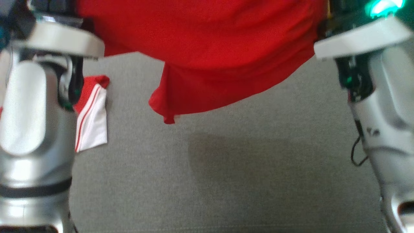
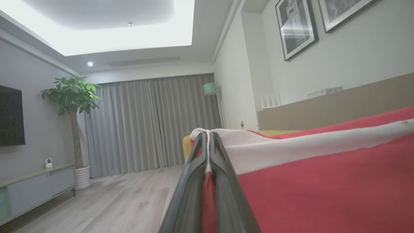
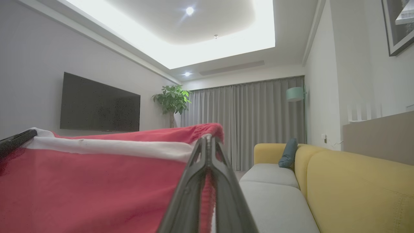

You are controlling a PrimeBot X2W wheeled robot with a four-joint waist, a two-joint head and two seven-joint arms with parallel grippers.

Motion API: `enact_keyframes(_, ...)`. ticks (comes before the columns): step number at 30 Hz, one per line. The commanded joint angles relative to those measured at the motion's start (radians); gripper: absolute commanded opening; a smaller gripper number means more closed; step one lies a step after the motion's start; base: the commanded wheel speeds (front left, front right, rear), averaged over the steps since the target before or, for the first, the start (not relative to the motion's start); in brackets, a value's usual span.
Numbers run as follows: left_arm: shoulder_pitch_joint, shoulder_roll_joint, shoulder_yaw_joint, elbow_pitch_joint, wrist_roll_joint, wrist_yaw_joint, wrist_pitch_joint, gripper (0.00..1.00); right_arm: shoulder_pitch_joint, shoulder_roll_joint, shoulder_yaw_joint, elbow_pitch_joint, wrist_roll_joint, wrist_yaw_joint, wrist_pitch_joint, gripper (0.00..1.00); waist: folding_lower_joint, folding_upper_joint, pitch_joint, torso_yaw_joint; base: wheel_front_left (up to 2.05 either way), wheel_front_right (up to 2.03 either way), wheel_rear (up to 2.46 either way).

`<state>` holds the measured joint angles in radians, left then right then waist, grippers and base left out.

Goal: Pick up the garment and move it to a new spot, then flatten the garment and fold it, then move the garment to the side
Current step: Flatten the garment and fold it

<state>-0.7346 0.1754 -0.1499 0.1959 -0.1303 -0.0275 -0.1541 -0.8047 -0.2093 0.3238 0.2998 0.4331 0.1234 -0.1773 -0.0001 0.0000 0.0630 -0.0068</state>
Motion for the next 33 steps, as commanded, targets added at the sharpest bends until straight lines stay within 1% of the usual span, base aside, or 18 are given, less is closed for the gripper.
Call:
enact_keyframes(1,-0.066,0.034,0.019,-0.005,0.009,-0.003,0.016,0.0,-0.052,-0.002,0.022,-0.002,0.001,0.007,0.016,0.0,0.0001,0.0,0.075,0.024,0.0,0.0,0.0)
enact_keyframes(3,-0.115,0.029,0.005,0.043,0.017,-0.005,0.033,0.0,-0.105,0.013,0.026,0.057,0.023,0.007,0.038,0.0,0.0001,0.0,0.135,0.031,0.0,0.0,0.0)
enact_keyframes(6,-0.209,0.008,-0.012,0.138,0.031,0.005,0.021,0.0,-0.212,0.017,0.033,0.173,0.01,0.007,0.044,0.0,0.0001,0.0,0.231,0.043,0.0,0.0,0.0)
enact_keyframes(9,-0.32,-0.011,-0.002,0.241,0.039,0.037,-0.051,0.0,-0.338,0.02,0.027,0.301,-0.047,0.007,-0.012,0.0,0.0001,0.0,0.293,0.046,0.0,0.0,0.0)
enact_keyframes(11,-0.396,-0.019,0.012,0.281,0.041,0.058,-0.086,0.0,-0.42,0.026,-0.006,0.366,-0.079,0.007,-0.053,0.0,0.0001,0.0,0.322,0.048,0.0,0.0,0.0)
enact_keyframes(12,-0.429,-0.026,0.023,0.292,0.035,0.066,-0.096,0.0,-0.455,0.026,-0.019,0.389,-0.1,0.007,-0.066,0.0,0.0001,0.0,0.333,0.05,0.0,0.0,0.0)
enact_keyframes(13,-0.429,-0.026,0.023,0.292,0.035,0.066,-0.096,0.0,-0.455,0.026,-0.019,0.389,-0.1,0.007,-0.066,0.0,0.0001,0.0,0.333,0.05,0.0,0.0,0.0)
enact_keyframes(15,-0.478,-0.032,0.036,0.3,0.029,0.072,-0.105,0.0,-0.505,0.027,-0.054,0.419,-0.133,0.007,-0.08,0.0,0.0001,0.0,0.346,0.052,0.0,0.0,0.0)
enact_keyframes(17,-0.492,-0.04,0.043,0.272,0.026,0.07,-0.107,0.0,-0.518,0.033,-0.089,0.424,-0.151,0.007,-0.083,0.0,0.0001,0.0,0.348,0.054,0.0,0.0,0.0)
enact_keyframes(18,-0.477,-0.045,0.045,0.262,0.023,0.066,-0.107,0.0,-0.505,0.036,-0.095,0.419,-0.159,0.007,-0.084,0.0,0.0001,0.0,0.345,0.054,0.0,0.0,0.0)
enact_keyframes(20,-0.377,-0.066,0.056,0.249,0.003,0.053,-0.107,0.0,-0.406,0.043,-0.071,0.421,-0.169,0.007,-0.084,0.0,0.0001,0.0,0.325,0.054,0.0,0.0,0.0)
enact_keyframes(24,-0.142,-0.103,0.075,0.246,-0.038,0.05,-0.107,0.0,-0.201,0.053,-0.031,0.414,-0.122,0.007,-0.084,0.0,0.0001,0.0,0.27,0.048,0.0,0.0,0.0)
enact_keyframes(27,0.052,-0.118,0.088,0.264,-0.071,0.043,-0.108,0.0,-0.031,0.061,-0.002,0.389,-0.084,0.007,-0.084,0.0,0.0001,0.0,0.223,0.037,0.0,0.0,0.0)
enact_keyframes(30,0.231,-0.124,0.095,0.275,-0.115,0.049,-0.108,0.0,0.122,0.075,0.016,0.345,-0.035,0.007,-0.084,0.0,0.0001,0.0,0.171,0.021,0.0,0.0,0.0)
enact_keyframes(33,0.38,-0.125,0.07,0.246,-0.201,0.075,-0.108,0.0,0.262,0.078,0.055,0.29,0.003,0.007,-0.084,0.0,0.0001,0.0,0.119,0.005,0.0,0.0,0.0)
